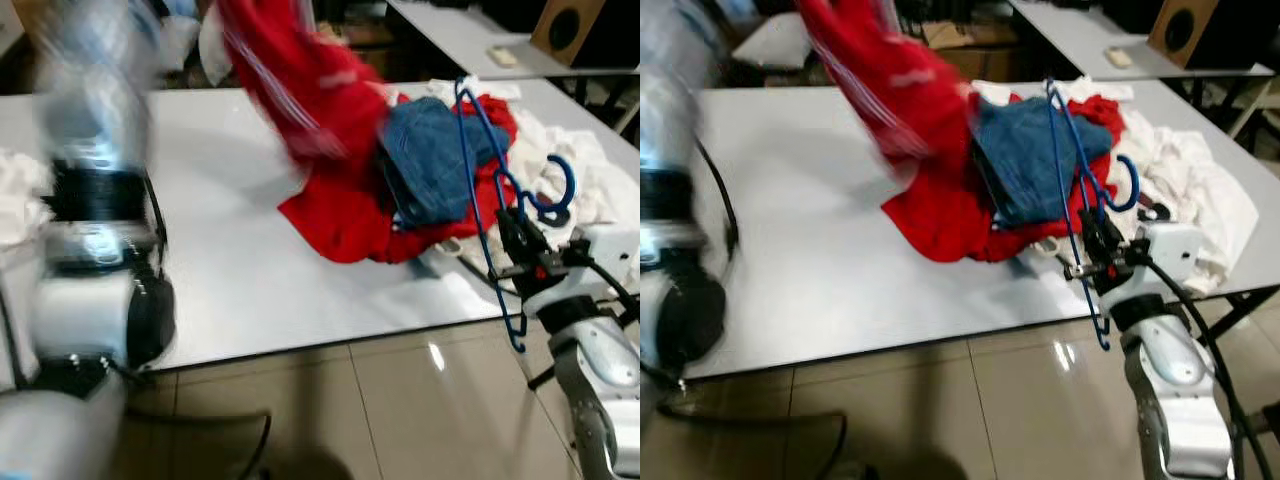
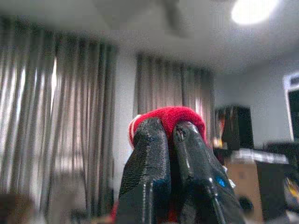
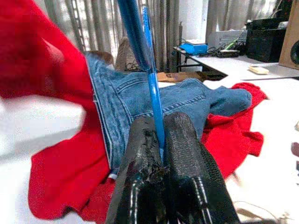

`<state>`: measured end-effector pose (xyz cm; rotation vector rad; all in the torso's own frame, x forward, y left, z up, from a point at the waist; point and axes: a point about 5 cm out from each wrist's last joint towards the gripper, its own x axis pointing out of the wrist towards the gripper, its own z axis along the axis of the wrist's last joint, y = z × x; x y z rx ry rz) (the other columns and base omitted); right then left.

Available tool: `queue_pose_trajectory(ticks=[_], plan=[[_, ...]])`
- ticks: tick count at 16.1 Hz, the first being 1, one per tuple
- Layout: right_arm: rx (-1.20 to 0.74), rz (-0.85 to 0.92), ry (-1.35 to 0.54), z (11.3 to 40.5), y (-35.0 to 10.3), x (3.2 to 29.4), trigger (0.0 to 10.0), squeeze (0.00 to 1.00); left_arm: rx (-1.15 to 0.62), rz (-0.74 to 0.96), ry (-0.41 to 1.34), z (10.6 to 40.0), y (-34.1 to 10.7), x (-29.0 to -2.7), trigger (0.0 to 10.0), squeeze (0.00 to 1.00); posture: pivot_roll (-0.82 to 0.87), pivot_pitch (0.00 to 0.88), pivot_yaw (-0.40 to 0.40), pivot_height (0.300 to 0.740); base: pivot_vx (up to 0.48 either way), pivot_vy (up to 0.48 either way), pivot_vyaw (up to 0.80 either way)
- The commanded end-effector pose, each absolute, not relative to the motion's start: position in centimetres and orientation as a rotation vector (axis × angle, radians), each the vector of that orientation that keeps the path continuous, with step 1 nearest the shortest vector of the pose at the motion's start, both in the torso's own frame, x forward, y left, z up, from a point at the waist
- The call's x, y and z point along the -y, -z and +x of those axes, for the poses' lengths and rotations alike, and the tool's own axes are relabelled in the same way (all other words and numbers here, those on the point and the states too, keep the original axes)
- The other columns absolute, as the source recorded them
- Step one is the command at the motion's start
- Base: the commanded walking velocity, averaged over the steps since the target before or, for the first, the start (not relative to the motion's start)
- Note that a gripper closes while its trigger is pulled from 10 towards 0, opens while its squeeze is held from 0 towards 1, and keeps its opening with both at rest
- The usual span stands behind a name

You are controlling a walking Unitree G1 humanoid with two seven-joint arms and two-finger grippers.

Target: Hang hanger

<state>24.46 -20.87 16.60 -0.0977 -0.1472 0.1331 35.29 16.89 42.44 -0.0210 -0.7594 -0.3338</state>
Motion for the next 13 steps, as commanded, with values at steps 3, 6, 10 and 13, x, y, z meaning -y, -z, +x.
queue_pose_trajectory(ticks=[3,6,10,13], plan=[[0.19,-0.106,-0.169,24.1,-17.2,20.0,10.0,0.0,0.511,0.095,0.294,37.2,-36.1,-17.5,0.0,0.0,-0.01,0.0,0.007,0.74,0.0,0.0,0.0],[0.202,-0.033,-0.337,23.8,-18.3,18.3,10.0,0.0,0.261,0.178,0.264,36.8,-28.6,-18.2,0.0,0.0,0.0,0.0,-0.002,0.74,0.0,0.0,0.0],[0.094,0.118,-0.741,22.5,-18.5,14.5,10.0,0.0,0.237,0.21,0.272,36.5,-27.9,-18.2,0.0,0.0,0.02,0.0,-0.032,0.74,0.0,0.0,0.0],[-0.137,0.011,-0.846,22.2,-15.7,13.9,10.0,0.0,0.256,0.282,0.298,36.8,-29.2,-18.0,0.0,0.0,0.03,0.0,-0.025,0.74,0.0,0.0,0.0]])
